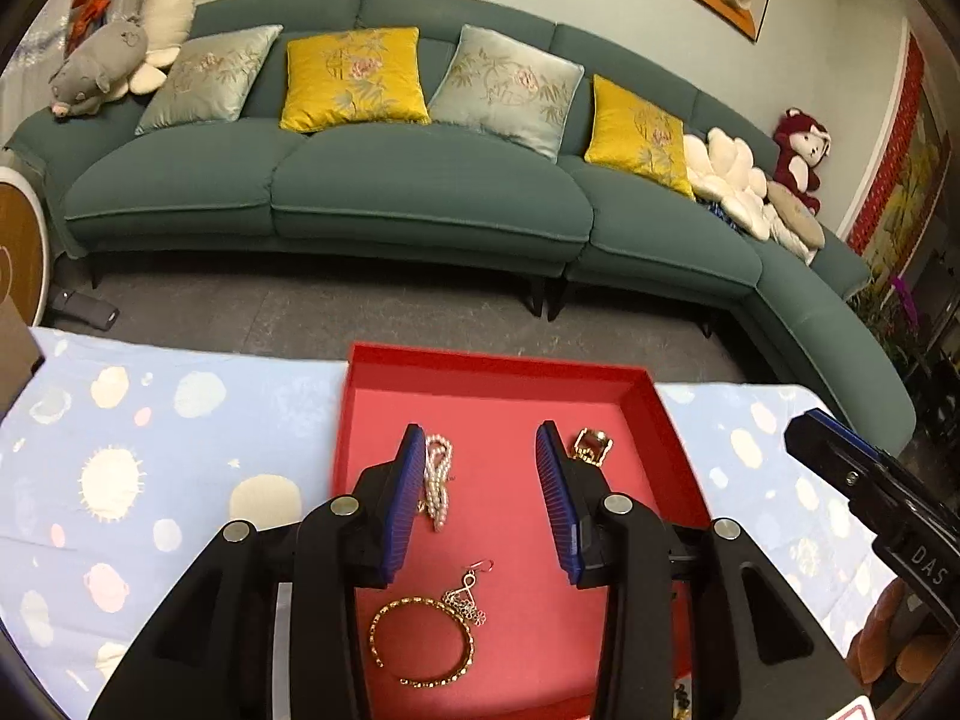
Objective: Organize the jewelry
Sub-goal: 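Open both grippers inside the red box to drop the pieces, then withdraw both grippers toward the silver ring and black bead bracelet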
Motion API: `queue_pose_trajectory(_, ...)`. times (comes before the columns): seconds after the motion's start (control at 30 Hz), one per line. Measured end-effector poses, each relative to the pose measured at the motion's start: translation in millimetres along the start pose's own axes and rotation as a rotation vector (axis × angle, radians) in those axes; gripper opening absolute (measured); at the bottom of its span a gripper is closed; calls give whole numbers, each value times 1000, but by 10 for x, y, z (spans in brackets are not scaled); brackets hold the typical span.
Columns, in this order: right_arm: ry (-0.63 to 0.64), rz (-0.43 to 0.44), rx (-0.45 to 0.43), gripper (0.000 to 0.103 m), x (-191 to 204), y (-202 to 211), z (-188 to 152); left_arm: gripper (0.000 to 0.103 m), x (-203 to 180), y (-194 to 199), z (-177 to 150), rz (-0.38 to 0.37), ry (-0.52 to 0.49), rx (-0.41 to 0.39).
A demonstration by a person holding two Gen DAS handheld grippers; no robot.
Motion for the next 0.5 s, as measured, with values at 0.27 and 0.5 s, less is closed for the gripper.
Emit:
queue_pose_trajectory(0.27, -13, -36, -158, 46, 60, 1070, 427, 42, -207, 1025, 214, 43, -85, -110)
queue_pose_trajectory(0.5, -22, -58, -99, 50, -145, 1680, -119, 44, -151, 1525, -398, 72, -48, -49)
Point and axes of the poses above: each gripper's, at about its wrist camera, not at the fingertips, and y roughly against the way its jaws point, x to its left, z to its top, the point moved 4 cm from there along -y, roughly the way its jaws point, and after that the axes turned 13 degrees about -x, right-handed, at the moved point
